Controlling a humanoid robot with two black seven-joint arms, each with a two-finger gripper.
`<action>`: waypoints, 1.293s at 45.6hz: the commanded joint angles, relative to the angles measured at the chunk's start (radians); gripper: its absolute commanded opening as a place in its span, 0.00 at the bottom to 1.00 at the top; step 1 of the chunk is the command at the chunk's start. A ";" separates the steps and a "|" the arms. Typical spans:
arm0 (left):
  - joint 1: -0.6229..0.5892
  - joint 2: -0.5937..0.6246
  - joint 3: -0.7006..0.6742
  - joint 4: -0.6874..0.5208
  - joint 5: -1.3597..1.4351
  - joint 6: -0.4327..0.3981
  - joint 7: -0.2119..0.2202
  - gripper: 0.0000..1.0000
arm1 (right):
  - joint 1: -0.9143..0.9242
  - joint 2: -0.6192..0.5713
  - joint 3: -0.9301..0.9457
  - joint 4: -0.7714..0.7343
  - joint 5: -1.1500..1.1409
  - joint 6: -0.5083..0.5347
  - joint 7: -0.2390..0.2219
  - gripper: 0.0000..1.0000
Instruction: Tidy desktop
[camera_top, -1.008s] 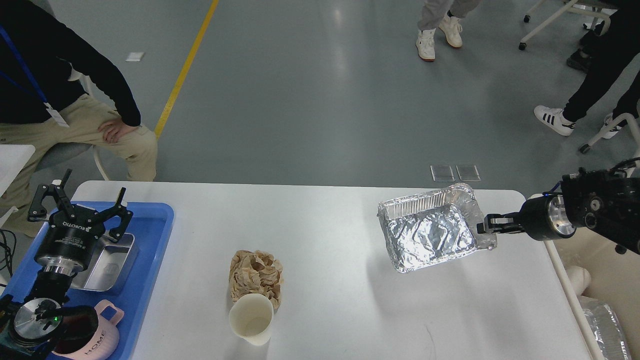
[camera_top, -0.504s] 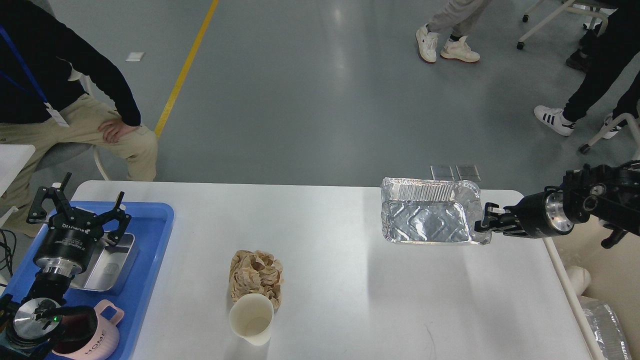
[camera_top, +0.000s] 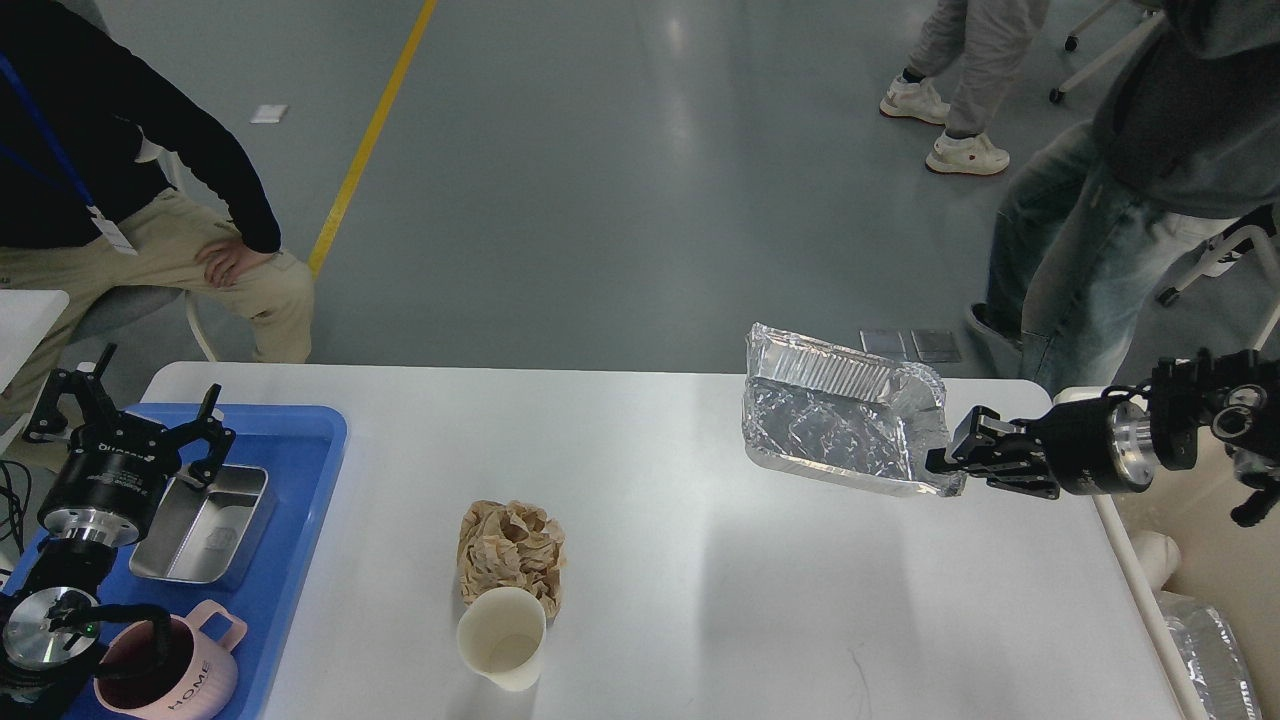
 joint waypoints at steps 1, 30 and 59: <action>0.004 0.030 0.001 0.002 0.011 0.006 -0.060 0.97 | -0.029 -0.007 0.046 0.016 0.027 -0.003 0.013 0.00; 0.020 0.125 0.038 -0.021 0.104 0.015 -0.035 0.98 | -0.103 0.027 0.134 0.016 0.040 -0.009 0.013 0.00; 0.026 0.978 0.547 -0.376 0.132 0.134 0.025 0.97 | -0.103 0.079 0.159 0.015 0.027 -0.011 0.015 0.00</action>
